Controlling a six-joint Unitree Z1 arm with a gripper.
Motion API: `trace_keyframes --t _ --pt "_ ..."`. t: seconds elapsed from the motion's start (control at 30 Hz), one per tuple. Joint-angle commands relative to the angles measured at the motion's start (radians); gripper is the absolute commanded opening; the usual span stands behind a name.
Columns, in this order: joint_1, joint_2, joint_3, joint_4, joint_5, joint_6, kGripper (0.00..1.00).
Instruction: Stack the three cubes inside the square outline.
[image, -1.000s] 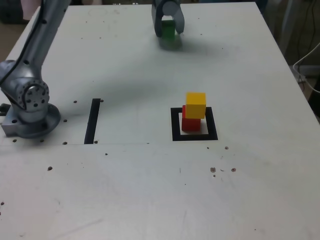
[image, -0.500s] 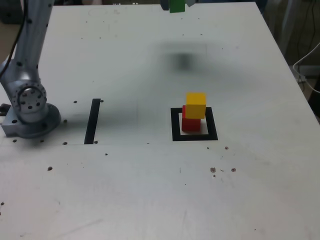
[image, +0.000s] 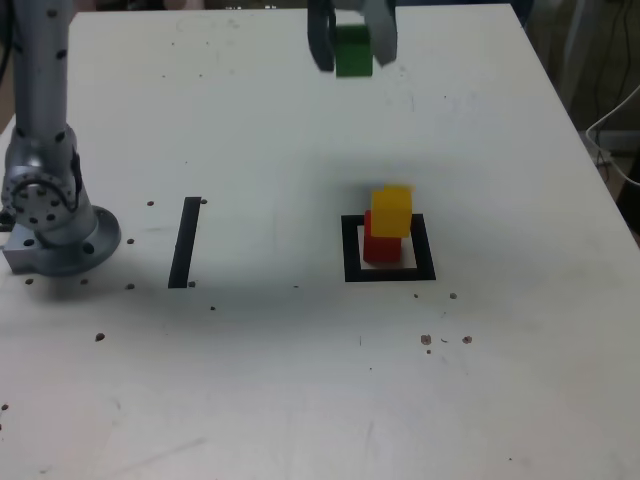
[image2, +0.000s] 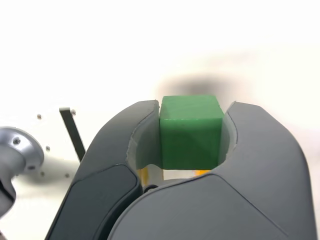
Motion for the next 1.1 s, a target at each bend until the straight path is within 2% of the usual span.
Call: trace_keyframes --t 0.0,0.3,0.5,0.7,1.07 --pt "-0.052 -0.025 0.021 -0.006 -0.001 -0.045 0.09" --pt "-0.238 -0.026 0.051 -0.014 0.005 -0.197 0.08" --pt "-0.310 -0.014 0.077 -0.036 -0.012 -0.255 0.08" --pt "-0.338 0.012 0.071 -0.046 -0.029 -0.286 0.09" --pt "-0.354 0.063 0.084 -0.112 -0.049 -0.307 0.09"
